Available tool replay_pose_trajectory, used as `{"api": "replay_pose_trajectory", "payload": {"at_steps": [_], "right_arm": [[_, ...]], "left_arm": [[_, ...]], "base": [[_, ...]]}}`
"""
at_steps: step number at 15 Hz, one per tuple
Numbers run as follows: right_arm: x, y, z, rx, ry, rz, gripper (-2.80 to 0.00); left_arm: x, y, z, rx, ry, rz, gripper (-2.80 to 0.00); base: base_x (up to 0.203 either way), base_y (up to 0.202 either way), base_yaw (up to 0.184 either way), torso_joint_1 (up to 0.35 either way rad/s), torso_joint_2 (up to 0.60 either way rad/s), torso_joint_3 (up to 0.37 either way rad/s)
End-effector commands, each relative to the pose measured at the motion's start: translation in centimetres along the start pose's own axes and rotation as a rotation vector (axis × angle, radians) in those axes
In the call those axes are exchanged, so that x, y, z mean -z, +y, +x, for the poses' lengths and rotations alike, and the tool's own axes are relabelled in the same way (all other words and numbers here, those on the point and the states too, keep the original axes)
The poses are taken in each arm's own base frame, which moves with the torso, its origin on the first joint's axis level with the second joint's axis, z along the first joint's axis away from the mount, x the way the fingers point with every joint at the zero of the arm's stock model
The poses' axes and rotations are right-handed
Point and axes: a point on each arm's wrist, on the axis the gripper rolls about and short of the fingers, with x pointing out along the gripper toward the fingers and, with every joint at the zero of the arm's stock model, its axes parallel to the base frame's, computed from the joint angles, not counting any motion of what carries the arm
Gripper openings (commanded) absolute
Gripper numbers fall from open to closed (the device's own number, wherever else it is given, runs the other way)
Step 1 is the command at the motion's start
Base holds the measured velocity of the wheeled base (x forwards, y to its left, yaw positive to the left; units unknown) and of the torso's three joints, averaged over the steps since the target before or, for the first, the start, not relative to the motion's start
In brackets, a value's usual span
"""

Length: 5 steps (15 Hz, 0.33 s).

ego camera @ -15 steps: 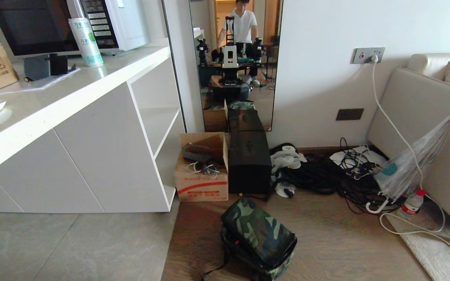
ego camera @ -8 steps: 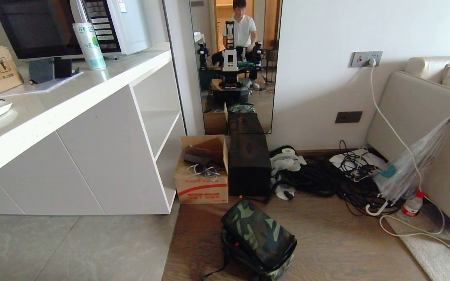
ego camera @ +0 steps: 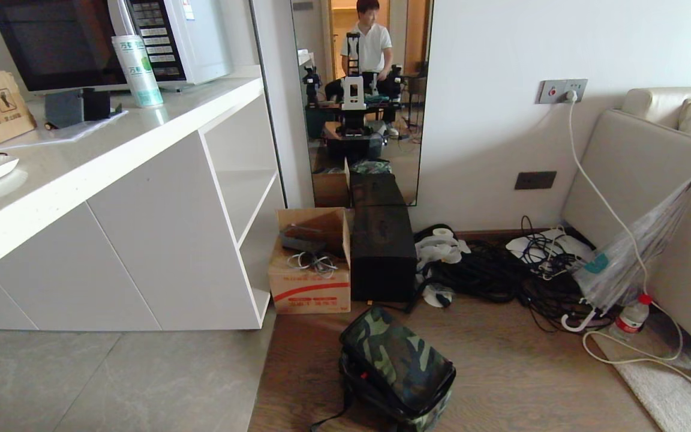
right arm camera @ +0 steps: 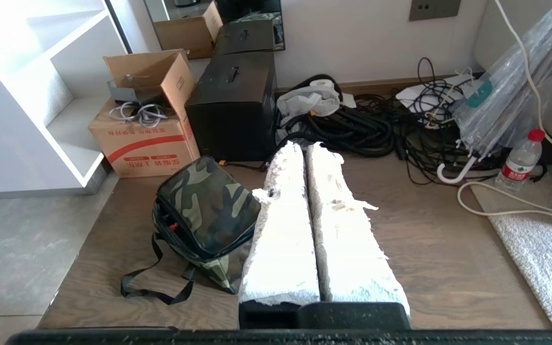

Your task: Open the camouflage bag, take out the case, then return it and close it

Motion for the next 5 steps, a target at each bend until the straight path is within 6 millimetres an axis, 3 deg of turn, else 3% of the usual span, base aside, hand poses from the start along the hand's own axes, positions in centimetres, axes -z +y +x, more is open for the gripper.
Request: {"api": "replay_pose_trajectory", "payload": {"at_steps": [1, 5], "right_arm": [[0.03, -0.01, 0.02, 0.001, 0.002, 0.001, -2.8], [0.03, -0.01, 0.02, 0.001, 0.002, 0.004, -2.8]], "left_arm": [[0.21, 0.01, 0.05, 0.0, 0.007, -0.001, -2.8], [0.25, 0.01, 0.06, -0.001, 0.009, 0.0, -2.8]], "base": [[0.0, 0.0, 0.0, 0.0, 0.0, 0.0], [0.0, 0.0, 0.0, 0.0, 0.0, 0.0]]}}
